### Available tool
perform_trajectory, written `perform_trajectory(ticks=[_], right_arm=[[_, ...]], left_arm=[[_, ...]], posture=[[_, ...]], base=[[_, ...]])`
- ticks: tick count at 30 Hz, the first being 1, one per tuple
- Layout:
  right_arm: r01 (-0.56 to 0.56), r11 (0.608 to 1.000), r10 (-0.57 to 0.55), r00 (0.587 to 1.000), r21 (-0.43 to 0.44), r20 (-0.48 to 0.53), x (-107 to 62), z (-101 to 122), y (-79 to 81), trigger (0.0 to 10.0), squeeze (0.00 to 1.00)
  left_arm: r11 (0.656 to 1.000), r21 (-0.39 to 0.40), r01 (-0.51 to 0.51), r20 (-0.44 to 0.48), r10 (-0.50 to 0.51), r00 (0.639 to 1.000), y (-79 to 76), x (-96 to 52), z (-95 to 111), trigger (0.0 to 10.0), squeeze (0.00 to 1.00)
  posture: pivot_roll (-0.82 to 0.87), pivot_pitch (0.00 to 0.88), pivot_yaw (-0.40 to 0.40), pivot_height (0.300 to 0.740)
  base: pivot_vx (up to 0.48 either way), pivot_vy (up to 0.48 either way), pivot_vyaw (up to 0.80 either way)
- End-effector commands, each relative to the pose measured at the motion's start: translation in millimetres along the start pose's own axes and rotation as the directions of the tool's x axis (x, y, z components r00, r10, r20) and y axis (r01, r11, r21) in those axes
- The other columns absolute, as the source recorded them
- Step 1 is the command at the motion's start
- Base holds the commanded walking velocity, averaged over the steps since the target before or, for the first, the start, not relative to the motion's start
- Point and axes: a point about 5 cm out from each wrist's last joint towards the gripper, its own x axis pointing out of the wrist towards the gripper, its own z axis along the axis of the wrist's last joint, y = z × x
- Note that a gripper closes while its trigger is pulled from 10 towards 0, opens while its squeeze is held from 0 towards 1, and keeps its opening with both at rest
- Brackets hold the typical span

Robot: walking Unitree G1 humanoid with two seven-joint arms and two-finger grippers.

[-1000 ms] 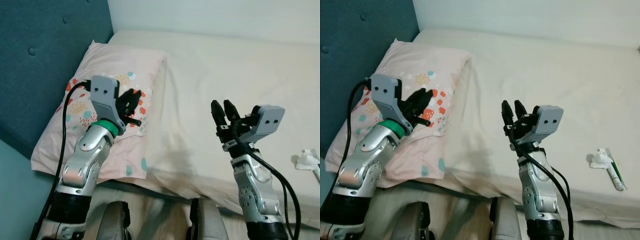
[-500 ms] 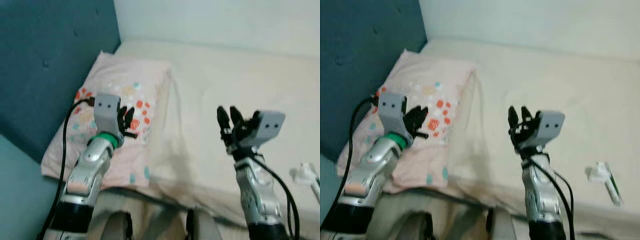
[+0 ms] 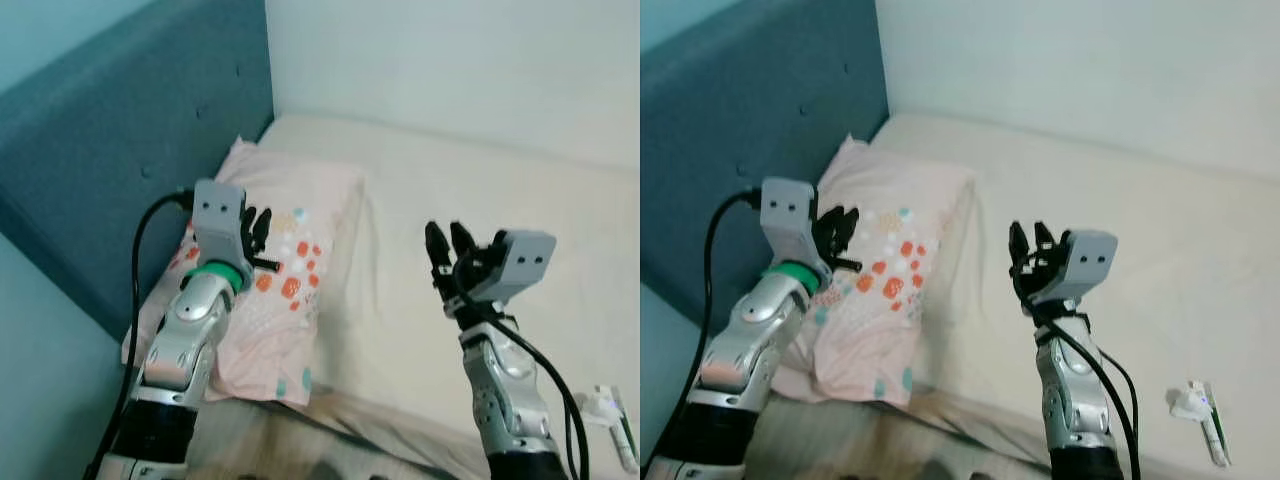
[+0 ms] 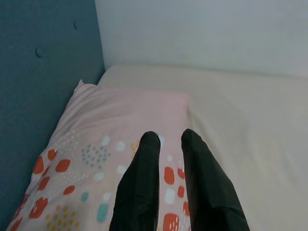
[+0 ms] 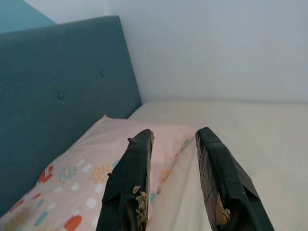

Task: Clean up the room

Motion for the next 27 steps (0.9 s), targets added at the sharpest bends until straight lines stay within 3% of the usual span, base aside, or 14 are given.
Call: perform_trajectory(ticks=[1, 5, 17, 27], right_arm=[[0.038, 0.999, -0.039, 0.999, -0.02, -0.031, -5.3, -6, -7.3, 10.0, 0.0], [0.066, 0.998, -0.067, 0.997, -0.025, -0.046, -7.2, -10, -10.0, 10.0, 0.0], [0.064, 0.998, -0.063, 0.996, 0.02, -0.055, -13.1, -22, 3.6, 10.0, 0.0], [0.066, 0.998, -0.065, 0.997, 0.018, -0.047, -10.0, -21, 1.9, 10.0, 0.0]], left_arm=[[1.0, 0.001, -0.001, -0.013, 0.001, 1.0, -3.3, 0.8, -5, 10.0, 0.0], [1.0, 0.003, 0.001, -0.013, -0.001, 1.0, -5.5, 0.8, -5, 10.0, 0.0], [1.0, 0.021, 0.017, -0.023, -0.016, 1.0, -10.2, 0.1, -10, 10.0, 0.0], [0.999, 0.029, 0.014, -0.016, -0.013, 1.0, -9.4, 0.1, -8, 10.0, 0.0]], posture=[[0.01, 0.04, 0.027, 0.74], [0.01, 0.04, 0.027, 0.74], [0.0, 0.041, 0.04, 0.74], [0.01, 0.043, 0.039, 0.74]], base=[[0.0, 0.0, 0.0], [0.0, 0.0, 0.0], [0.0, 0.0, 0.0], [-0.309, 0.0, 0.0]])
